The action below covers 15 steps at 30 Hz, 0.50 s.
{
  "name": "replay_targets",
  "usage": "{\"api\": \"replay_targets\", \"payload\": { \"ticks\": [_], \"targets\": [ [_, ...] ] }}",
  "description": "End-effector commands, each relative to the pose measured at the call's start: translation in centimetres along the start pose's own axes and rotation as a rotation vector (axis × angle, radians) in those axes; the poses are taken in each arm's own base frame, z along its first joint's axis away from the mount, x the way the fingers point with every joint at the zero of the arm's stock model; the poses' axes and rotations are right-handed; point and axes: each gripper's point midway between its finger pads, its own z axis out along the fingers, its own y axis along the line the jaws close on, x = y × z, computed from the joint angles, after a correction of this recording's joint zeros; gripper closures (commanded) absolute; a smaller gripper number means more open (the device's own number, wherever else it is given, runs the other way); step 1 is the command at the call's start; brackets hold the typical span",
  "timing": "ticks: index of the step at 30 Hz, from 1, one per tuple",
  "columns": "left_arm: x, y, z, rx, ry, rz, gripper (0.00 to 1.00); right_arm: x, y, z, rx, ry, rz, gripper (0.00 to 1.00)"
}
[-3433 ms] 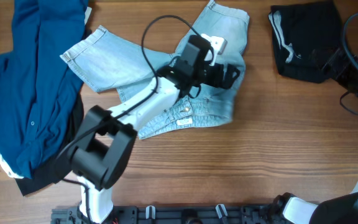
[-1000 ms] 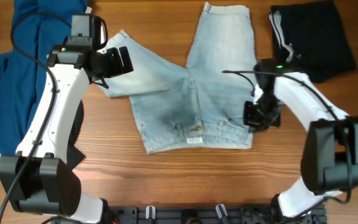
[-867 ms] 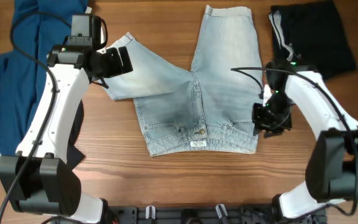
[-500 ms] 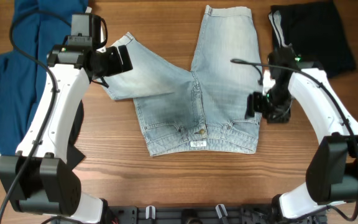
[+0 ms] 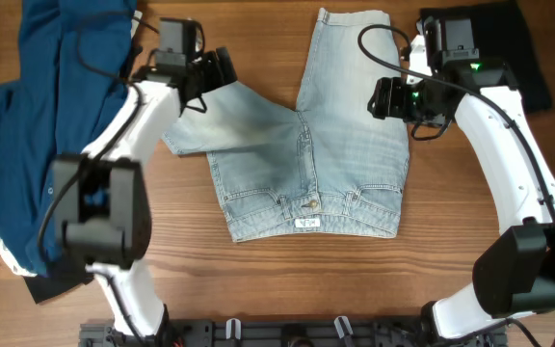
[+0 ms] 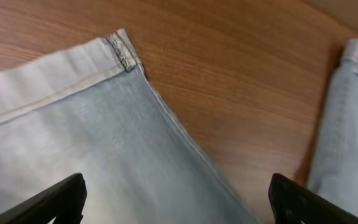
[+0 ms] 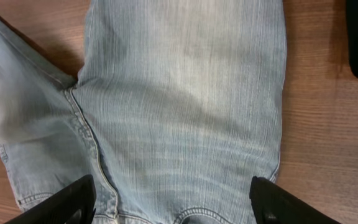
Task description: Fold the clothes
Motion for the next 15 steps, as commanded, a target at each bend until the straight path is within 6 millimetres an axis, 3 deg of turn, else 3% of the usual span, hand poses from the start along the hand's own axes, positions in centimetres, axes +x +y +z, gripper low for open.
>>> {"api": "replay_targets", "payload": {
  "ticks": [1,11,15],
  "targets": [
    [1.0,0.0,2.8,0.020,0.007,-0.084,0.09,-0.7,0.6,-0.6,-0.024,-0.026,0.001,0.20],
    [1.9,-0.7,6.6,0.000,-0.062,-0.044,0.14,-0.3,0.3,-0.5,-0.006,-0.012,-0.012,0.20],
    [2.7,-0.7,7.3,-0.030,-0.067,-0.030,0.22,-0.4,0.3,-0.5,-0.007,-0.015,-0.012,0.20]
  ]
}}
